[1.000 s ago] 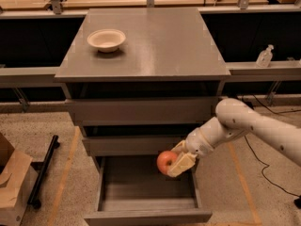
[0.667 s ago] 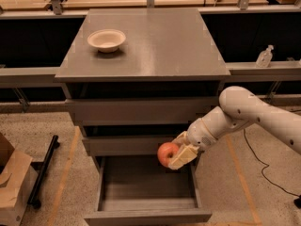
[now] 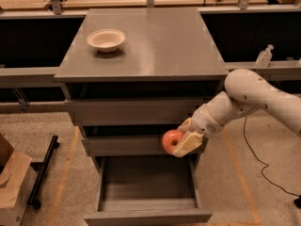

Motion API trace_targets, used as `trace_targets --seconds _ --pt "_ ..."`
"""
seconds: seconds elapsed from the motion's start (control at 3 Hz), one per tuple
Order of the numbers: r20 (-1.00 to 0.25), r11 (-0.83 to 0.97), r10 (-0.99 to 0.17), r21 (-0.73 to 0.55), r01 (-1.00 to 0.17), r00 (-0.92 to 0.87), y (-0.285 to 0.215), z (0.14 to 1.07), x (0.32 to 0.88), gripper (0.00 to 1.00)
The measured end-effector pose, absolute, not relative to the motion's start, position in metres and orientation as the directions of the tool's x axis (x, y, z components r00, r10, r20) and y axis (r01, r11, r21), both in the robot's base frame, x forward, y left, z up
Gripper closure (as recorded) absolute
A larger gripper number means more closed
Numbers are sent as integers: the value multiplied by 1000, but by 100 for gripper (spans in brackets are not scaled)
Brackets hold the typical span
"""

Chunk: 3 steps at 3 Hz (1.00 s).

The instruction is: Pick apple from bottom drawer and place on counter

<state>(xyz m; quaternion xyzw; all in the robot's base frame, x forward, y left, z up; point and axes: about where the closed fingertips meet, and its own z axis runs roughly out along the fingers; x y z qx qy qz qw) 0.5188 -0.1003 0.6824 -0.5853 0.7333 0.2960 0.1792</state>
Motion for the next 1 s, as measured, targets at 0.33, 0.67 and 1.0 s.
trace_targets --seconds 0.33,0.67,1.0 --pt "-567 175 -794 134 -975 -221 -117 737 532 100" --pt "-545 187 -817 58 -981 -188 -129 799 554 100" --pt "-565 198 -808 3 -980 -165 -133 828 570 100"
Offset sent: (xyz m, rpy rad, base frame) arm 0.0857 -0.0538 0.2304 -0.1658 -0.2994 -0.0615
